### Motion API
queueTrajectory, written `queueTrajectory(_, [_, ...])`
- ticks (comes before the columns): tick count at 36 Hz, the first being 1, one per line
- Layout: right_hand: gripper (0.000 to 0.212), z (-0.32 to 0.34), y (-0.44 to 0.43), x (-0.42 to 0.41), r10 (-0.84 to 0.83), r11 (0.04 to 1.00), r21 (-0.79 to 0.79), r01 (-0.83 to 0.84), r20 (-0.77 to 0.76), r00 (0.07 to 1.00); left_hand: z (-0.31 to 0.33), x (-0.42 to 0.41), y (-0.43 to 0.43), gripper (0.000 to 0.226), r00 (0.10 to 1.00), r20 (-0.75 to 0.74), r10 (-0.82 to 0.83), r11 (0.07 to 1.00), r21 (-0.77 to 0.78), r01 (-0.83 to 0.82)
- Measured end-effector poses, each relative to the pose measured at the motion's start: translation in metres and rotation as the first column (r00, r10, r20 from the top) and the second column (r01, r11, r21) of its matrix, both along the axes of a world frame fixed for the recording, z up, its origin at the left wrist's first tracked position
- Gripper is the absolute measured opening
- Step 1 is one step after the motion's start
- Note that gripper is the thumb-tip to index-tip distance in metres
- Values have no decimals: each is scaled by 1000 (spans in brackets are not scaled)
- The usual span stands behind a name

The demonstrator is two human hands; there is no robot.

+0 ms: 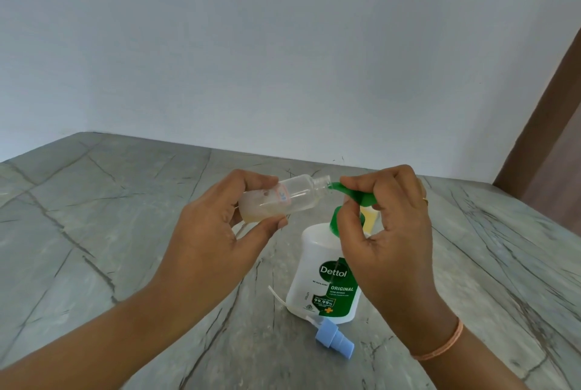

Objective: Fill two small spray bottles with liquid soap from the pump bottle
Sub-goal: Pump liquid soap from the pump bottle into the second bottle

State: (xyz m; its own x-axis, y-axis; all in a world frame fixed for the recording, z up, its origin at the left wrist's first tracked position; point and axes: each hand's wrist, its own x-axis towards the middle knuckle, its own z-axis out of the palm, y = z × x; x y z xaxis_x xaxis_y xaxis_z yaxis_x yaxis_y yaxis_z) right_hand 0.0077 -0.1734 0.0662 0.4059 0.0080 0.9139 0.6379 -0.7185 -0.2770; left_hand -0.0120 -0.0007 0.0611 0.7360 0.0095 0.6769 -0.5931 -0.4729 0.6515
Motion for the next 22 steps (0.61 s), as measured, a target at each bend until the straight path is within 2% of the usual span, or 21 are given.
queueTrajectory(4, [19,-8,5,2,-12,999,41,11,29,1000,0,0,3,36,1000,-2,13,1000,13,-13])
queueTrajectory(22, [21,0,0,-2,-19,1000,-18,19,3,1000,0,2,3,35,1000,-8,-4,1000,13,4])
